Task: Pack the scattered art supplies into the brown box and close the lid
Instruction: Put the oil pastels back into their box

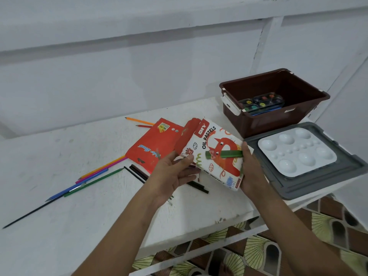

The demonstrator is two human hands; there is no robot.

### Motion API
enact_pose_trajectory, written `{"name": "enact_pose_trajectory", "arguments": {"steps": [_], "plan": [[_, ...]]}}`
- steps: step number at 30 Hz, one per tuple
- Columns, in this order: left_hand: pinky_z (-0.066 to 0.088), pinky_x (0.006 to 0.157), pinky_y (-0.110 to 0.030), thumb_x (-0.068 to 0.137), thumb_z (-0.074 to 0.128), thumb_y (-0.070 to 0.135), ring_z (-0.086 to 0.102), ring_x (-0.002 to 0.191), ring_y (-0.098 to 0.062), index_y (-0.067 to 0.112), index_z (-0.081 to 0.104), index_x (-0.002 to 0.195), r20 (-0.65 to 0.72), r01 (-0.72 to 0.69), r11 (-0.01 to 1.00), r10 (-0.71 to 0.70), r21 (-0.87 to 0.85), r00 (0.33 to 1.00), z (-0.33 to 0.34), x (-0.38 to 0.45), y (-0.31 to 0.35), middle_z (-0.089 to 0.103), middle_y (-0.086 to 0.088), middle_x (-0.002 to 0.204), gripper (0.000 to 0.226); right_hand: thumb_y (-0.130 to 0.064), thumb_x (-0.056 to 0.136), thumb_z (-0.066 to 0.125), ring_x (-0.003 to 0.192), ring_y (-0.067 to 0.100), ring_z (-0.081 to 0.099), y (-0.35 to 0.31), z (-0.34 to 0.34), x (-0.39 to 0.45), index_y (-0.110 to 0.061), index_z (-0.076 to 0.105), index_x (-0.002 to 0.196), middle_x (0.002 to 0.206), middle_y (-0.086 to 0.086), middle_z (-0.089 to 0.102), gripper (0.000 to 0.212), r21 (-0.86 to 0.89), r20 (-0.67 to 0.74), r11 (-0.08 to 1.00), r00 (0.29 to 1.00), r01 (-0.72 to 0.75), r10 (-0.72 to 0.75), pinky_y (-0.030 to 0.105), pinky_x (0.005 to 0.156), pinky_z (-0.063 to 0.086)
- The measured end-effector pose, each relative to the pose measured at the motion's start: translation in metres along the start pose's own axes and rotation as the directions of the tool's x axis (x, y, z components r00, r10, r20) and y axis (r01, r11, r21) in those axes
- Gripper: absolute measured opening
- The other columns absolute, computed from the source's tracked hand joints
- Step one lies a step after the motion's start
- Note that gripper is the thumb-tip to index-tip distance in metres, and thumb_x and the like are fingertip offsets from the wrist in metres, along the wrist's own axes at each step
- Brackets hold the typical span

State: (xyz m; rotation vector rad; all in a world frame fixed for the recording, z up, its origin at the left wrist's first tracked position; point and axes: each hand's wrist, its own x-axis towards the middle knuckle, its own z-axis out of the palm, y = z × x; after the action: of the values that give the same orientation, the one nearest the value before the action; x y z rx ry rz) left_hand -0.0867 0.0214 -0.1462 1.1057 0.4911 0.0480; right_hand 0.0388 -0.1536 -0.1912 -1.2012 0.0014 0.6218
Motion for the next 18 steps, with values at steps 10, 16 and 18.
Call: {"name": "enact_pose_trajectory", "arguments": {"steps": [10, 16, 18], "plan": [[0.059, 0.079, -0.038, 0.09, 0.062, 0.007, 0.068, 0.1, -0.033, 0.005, 0.049, 0.122, 0.01, -0.1, 0.994, 0.1, 0.036, 0.995, -0.02, 0.022, 0.037, 0.07, -0.016, 0.108, 0.035, -0.032, 0.095, 0.052, 0.084, 0.024, 0.071, -0.055, 0.017, -0.009, -0.021, 0.047, 0.127, 0.098, 0.009, 0.071, 0.034, -0.406, 0.082, 0.914, 0.996, 0.019, 0.015, 0.035, 0.064, 0.057], [0.058, 0.078, -0.036, 0.086, 0.066, 0.007, 0.069, 0.098, -0.029, 0.0, 0.054, 0.116, 0.132, -0.16, 0.977, 0.142, 0.138, 0.981, 0.012, 0.046, 0.076, 0.071, -0.014, 0.108, 0.033, -0.02, 0.09, 0.059, 0.092, 0.025, 0.07, -0.126, 0.007, -0.017, -0.021, 0.055, 0.117, 0.102, 0.005, 0.073, 0.028, -0.49, 0.102, 0.87, 0.995, 0.059, -0.01, 0.044, 0.078, 0.058], [0.057, 0.071, -0.029, 0.088, 0.063, 0.008, 0.071, 0.091, -0.024, -0.001, 0.059, 0.112, 0.127, -0.185, 0.963, 0.163, 0.193, 0.978, 0.033, 0.06, 0.092, 0.073, -0.013, 0.102, 0.026, -0.02, 0.088, 0.062, 0.09, 0.021, 0.071, -0.152, -0.007, -0.006, -0.017, 0.055, 0.121, 0.1, 0.004, 0.073, 0.033, -0.519, 0.056, 0.849, 0.995, 0.103, -0.087, 0.037, 0.07, 0.06]]}}
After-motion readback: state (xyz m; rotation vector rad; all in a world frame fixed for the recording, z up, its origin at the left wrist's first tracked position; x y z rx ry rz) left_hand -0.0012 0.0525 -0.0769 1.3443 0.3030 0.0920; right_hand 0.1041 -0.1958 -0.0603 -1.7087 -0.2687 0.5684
